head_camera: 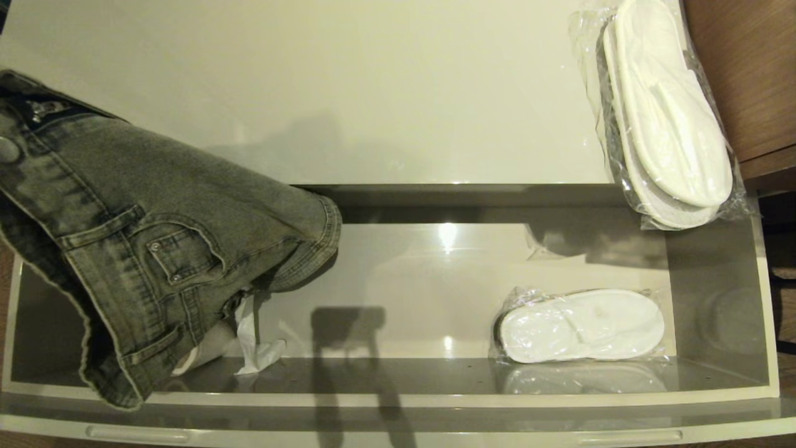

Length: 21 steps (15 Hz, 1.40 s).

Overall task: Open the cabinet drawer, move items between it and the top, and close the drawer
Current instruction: Place the shorts on the table

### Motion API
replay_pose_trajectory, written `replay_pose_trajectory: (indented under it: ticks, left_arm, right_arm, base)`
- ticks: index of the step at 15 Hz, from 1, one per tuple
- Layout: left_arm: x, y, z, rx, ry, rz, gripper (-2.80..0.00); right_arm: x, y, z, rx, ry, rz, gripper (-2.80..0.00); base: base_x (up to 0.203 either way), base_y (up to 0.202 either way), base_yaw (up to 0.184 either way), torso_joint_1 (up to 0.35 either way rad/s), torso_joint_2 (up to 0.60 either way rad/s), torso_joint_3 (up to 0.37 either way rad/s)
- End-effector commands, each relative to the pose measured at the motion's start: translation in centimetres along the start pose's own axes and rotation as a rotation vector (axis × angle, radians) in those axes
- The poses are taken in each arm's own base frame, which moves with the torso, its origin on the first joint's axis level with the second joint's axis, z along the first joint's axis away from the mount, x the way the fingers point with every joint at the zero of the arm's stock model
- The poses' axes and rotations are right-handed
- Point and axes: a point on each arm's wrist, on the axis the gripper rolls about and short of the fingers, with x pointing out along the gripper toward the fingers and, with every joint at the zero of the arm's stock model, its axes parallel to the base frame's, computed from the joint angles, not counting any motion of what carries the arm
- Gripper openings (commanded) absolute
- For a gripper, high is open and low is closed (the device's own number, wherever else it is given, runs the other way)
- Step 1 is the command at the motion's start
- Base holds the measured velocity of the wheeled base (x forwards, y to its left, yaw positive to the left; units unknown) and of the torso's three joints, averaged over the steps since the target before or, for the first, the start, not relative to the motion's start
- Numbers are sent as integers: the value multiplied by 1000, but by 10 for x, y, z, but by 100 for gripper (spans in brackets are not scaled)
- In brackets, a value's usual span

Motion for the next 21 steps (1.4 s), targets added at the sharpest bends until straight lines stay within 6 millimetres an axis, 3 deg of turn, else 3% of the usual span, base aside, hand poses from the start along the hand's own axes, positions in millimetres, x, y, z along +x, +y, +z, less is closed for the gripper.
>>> replay_pose_trajectory:
  ticks: [1,6,9,10,11,13,14,19,21]
  left_arm:
    - [-20,-13,25,2,-82,-36,-280]
    - [-22,-17,32,11,-87,-37,-280]
    - [17,-29,63,137,-211,-104,-280]
    - [21,-31,67,198,-233,-126,-280]
    - [13,-34,70,260,-267,-150,-280]
    - [-27,-41,75,426,-380,-214,-280]
    - [-37,-43,77,481,-424,-246,-280]
    - [-41,-48,87,530,-542,-273,-280]
    - [-20,-47,87,521,-512,-258,-280]
  right_arm:
    - [0,0,0,0,0,0,-280]
    - [0,0,0,0,0,0,-280]
    - [0,0,0,0,0,0,-280]
    - [0,0,0,0,0,0,-280]
    - [0,0,0,0,0,0,-280]
    - [0,0,0,0,0,0,-280]
    - [0,0,0,0,0,0,-280]
    - [0,0,-1,0,1,0,-280]
    - [0,0,0,0,0,0,-280]
  base:
    - [0,0,0,0,0,0]
    - [0,0,0,0,0,0]
    - [0,0,0,0,0,0]
    - [0,0,0,0,0,0]
    - [0,0,0,0,0,0]
    - [0,0,0,0,0,0]
    - [0,0,0,0,0,0]
    - [0,0,0,0,0,0]
    - [0,0,0,0,0,0]
